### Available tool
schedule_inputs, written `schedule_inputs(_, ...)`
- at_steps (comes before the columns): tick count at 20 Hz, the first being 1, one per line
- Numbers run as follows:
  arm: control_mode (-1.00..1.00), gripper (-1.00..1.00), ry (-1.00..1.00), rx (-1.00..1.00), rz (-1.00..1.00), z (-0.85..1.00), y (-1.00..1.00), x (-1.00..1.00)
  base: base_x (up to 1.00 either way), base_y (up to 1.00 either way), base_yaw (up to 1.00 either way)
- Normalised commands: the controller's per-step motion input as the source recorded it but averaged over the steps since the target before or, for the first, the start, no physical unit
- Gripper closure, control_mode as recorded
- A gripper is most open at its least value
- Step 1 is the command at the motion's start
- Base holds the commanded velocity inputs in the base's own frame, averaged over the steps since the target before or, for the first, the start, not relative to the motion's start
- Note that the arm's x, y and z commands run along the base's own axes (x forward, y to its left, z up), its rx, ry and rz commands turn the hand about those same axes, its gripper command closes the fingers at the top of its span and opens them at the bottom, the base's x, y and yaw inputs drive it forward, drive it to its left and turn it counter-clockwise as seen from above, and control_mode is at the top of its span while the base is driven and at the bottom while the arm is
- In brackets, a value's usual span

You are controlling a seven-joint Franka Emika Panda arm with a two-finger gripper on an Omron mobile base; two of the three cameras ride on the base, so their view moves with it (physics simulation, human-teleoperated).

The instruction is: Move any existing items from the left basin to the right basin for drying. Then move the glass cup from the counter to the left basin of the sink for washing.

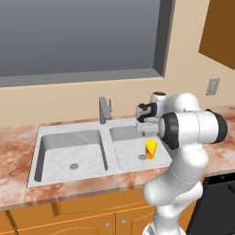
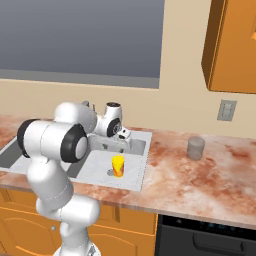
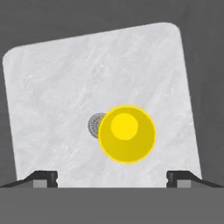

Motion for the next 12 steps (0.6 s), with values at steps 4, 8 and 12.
schedule_inputs(4,-1.0,-1.0,0.0,0.0,-0.08,0.32,-0.01,0.0,0.0,0.0,0.0)
schedule_inputs(8,-1.0,-1.0,0.0,0.0,-0.1,0.26,-0.09,-0.03,0.0,0.0,0.0)
schedule_inputs(12,-1.0,-1.0,0.0,0.0,-0.1,0.21,-0.16,-0.04,0.0,0.0,0.0)
